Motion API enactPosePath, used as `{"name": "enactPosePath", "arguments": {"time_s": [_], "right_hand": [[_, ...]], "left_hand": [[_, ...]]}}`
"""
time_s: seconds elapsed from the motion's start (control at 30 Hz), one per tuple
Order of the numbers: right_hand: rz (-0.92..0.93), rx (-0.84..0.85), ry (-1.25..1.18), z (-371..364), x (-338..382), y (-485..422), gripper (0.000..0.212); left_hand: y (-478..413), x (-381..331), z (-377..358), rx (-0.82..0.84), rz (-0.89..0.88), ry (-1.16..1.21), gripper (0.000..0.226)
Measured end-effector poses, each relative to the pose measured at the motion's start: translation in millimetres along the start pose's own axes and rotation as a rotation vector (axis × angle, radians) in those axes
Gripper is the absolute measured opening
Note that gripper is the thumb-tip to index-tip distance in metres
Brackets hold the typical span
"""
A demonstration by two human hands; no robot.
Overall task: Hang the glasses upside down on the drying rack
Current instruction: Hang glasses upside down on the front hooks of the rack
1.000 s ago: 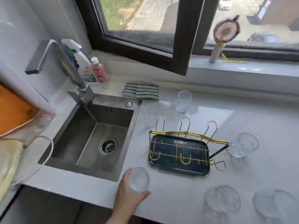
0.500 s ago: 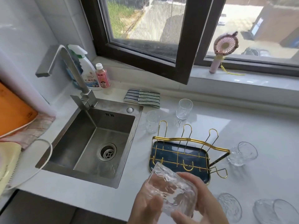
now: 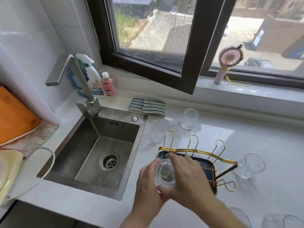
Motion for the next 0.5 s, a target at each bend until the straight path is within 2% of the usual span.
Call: {"name": "enactPosePath", "arguments": {"time_s": [0.17, 0.2, 0.3, 0.4, 0.5], "right_hand": [[-0.019, 0.09, -0.083, -11, -15, 3, 0.078], [-0.007, 0.057, -0.114, -4, -17, 8, 0.072], [-0.034, -0.213, -0.246, 19, -38, 38, 0.042], [-0.238, -0.403, -0.392, 33, -70, 88, 0.017], [-0.558, -0.432, -0.418, 18, -110, 133, 0.019]], "left_hand": [[-3, 19, -12, 0.016, 0.12, 0.13, 0.071], [-3, 22, -14, 0.009, 0.143, 0.15, 0.071], [-4, 28, -16, 0.025, 0.195, 0.179, 0.077], [-6, 34, -17, 0.048, 0.2, 0.189, 0.079], [-5, 41, -16, 0.053, 0.206, 0.2, 0.08]]}}
Point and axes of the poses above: each hand's wrist, its own y-axis away from the middle knuckle, its own z-axis out of the back of the hand, x = y × z, the point moved 2 cm from there along -y, towards the middle knuckle, and after that the axes turned 6 degrees about -y, right-handed, at the moved point
